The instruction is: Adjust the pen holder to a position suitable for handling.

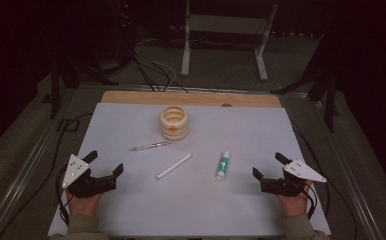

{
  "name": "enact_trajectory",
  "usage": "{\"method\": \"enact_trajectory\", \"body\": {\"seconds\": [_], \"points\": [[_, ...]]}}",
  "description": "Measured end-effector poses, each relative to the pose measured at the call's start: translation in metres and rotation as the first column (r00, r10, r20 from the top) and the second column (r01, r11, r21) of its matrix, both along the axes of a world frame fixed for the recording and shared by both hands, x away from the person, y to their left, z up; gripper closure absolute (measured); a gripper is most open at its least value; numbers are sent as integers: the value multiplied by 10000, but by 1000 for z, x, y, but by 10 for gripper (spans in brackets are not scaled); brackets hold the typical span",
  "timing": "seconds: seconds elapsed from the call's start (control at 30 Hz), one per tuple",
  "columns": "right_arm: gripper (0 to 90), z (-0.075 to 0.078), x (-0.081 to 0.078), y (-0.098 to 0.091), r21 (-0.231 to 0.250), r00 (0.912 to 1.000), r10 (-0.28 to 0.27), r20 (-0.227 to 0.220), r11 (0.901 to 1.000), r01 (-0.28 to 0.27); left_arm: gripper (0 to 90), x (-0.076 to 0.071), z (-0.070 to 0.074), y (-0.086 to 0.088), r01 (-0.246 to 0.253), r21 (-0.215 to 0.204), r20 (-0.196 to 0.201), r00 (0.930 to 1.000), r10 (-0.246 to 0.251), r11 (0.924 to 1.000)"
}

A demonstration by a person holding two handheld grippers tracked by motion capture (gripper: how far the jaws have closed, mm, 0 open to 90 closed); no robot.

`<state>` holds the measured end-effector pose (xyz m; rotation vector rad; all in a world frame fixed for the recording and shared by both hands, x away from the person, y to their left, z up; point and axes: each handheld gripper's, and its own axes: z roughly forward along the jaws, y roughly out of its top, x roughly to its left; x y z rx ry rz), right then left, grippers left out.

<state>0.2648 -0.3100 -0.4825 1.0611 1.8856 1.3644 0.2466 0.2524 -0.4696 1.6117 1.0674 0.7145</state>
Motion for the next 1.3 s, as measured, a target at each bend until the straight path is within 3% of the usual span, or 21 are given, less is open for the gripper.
{"method": "enact_trajectory", "body": {"seconds": [0.57,0.83,1.1,1.3], "points": [[3,1,0,0,81,9999,-70,74,9999,70,17,1,-2,-2,-353,241,-139,9993,356,9991],[3,1,-2,1,67,9999,-133,92,9999,133,18,3,12,-7,-483,410,255,9986,472,9980],[3,1,-3,-1,121,9995,-268,159,9996,266,17,9,28,-12,-524,314,160,9985,519,9981],[4,1,-2,-2,121,9993,-356,151,9993,355,18,27,44,-18,-107,389,46,9999,105,9992]]}}
